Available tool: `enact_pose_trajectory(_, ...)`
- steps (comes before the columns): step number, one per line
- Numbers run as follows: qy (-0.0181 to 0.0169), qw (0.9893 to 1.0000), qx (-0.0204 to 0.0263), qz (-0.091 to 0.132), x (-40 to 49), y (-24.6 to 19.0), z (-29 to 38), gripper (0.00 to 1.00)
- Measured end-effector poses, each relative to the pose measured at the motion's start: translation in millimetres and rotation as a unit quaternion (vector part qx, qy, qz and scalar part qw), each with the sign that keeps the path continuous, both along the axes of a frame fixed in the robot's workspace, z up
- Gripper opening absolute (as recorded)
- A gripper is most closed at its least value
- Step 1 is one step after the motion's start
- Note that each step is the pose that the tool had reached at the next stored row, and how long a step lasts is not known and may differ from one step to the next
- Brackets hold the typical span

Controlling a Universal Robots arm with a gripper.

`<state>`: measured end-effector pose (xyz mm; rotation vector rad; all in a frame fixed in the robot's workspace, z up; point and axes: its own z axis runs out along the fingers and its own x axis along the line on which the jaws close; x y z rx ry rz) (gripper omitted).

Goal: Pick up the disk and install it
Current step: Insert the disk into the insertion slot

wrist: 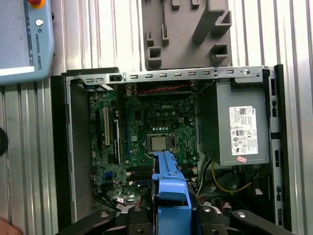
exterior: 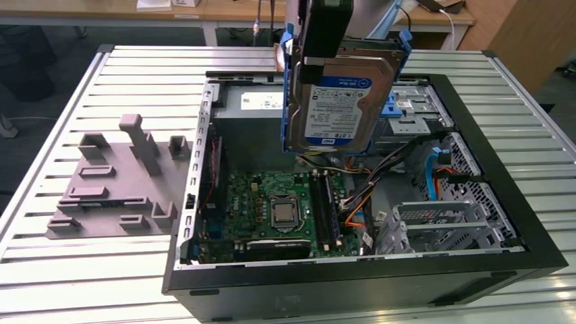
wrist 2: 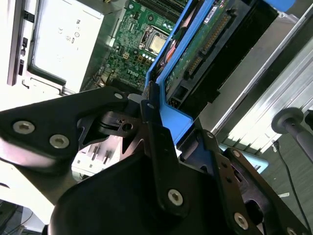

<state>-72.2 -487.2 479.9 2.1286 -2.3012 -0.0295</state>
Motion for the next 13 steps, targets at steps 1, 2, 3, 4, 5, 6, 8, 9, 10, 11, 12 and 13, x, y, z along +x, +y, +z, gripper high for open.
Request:
enact_pose_trajectory(1, 0.0, 1.0, 0.0, 0.0, 0.0, -0.9, 0.0, 0.37)
enact_pose_trajectory(2, 0.0, 1.0, 0.0001, 0.0, 0.0, -2.2, -0.1, 0.37)
enact_pose_trajectory(3, 0.0, 1.0, 0.0, 0.0, 0.0, -3.8, 0.0, 0.37)
enact_pose_trajectory(4, 0.0, 1.0, 0.0001, 0.0, 0.0, -5.6, -0.1, 0.37)
enact_pose_trajectory(5, 0.0, 1.0, 0.0001, 0.0, 0.0, -7.5, -0.1, 0.37)
enact_pose_trajectory(6, 0.0, 1.0, 0.0001, 0.0, 0.0, -9.5, -0.1, 0.37)
enact_pose_trajectory(8, 0.0, 1.0, 0.0001, 0.0, 0.0, -13.6, -0.1, 0.37)
enact_pose_trajectory(9, 0.0, 1.0, 0.0001, 0.0, 0.0, -15.6, -0.1, 0.37)
enact_pose_trajectory(10, 0.0, 1.0, 0.0, 0.0, 0.0, -17.5, -0.1, 0.37)
enact_pose_trajectory(11, 0.0, 1.0, 0.0, 0.0, -0.1, -19.5, -0.1, 0.37)
enact_pose_trajectory(12, 0.0, 1.0, 0.0001, 0.0, 0.0, -21.4, -0.1, 0.37)
enact_pose_trajectory(13, 0.0, 1.0, 0.0, 0.0, 0.0, -23.5, -0.1, 0.37)
